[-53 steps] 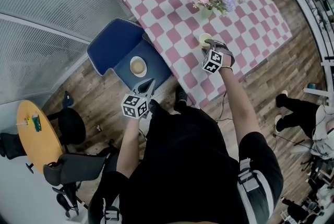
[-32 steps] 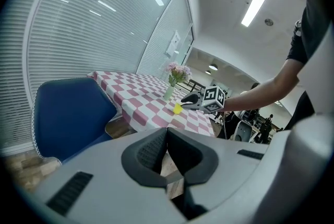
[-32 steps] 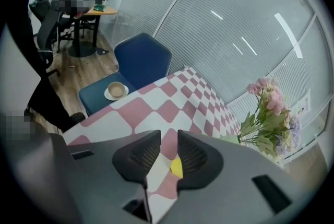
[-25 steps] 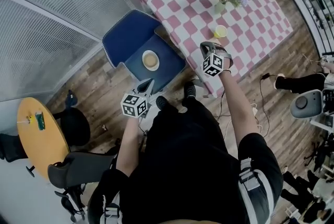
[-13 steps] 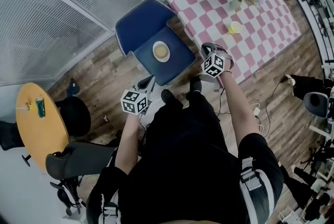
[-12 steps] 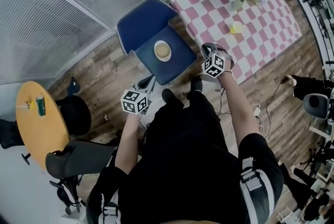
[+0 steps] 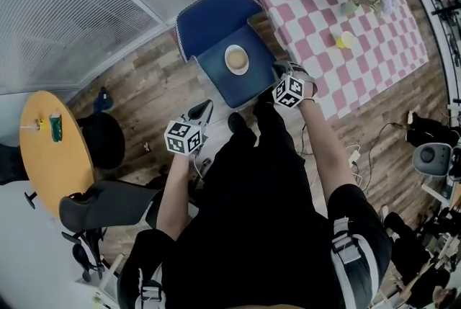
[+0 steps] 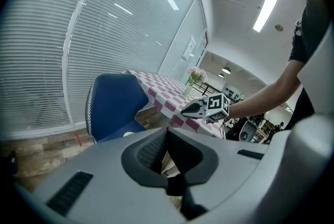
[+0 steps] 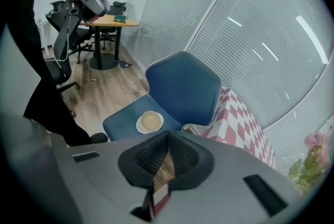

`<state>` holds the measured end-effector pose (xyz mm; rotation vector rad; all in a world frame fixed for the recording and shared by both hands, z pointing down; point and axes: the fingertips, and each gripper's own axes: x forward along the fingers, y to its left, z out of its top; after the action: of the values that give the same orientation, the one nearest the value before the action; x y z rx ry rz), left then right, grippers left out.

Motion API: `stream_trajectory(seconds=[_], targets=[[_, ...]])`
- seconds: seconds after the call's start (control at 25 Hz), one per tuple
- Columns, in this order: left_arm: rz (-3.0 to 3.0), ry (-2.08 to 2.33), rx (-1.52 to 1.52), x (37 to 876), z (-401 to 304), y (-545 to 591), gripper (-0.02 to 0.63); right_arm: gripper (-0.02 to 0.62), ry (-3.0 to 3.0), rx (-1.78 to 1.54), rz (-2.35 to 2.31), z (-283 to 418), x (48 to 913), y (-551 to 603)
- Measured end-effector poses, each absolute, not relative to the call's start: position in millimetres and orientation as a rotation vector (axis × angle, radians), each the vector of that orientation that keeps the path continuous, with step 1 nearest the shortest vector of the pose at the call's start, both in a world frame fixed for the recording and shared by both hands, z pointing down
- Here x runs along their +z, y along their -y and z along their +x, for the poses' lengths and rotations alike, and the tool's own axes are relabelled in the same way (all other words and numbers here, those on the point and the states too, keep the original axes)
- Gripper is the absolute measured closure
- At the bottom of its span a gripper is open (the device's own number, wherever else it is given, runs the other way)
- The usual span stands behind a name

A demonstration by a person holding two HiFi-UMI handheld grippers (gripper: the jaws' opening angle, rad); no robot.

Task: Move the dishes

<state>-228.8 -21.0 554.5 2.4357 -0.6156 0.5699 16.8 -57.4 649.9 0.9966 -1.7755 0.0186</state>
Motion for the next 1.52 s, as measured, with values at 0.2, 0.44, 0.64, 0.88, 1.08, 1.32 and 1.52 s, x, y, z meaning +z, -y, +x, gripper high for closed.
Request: stream_trajectory(seconds=[0.2,0.44,0.64,0.88,1.08,1.32,1.52], targets=[[2.412,0.646,0.566,561,-236,31,0.584,0.574,1.805,0.028,0.930,-5,671,70],[2.372,0.676,0.575,578,-238,33,0.584,0.568,1.839,0.030,0.843,-22,702,78],[2.346,0.696,0.573,599,-229,40,0.584,0.545,1.864,0.022,0.790,-29,727,86],[2.305,0.704,0.569,619,-212,43,0.584,0.524,1.892,0.037,0.731,-35,760,94],[2.287,0.688,0.571,635,-195,47,0.584,0.511,1.904,0.054,0.702,-40,786,106],[2.269,0.694,0.545,658,-187,63,0.584,0.506,1.907,0.063,0.642,-49,823,118],[2.235,0.697,0.544,685,-187,68,0.584,0.503,1.899,0.084,0.596,-52,855,119]])
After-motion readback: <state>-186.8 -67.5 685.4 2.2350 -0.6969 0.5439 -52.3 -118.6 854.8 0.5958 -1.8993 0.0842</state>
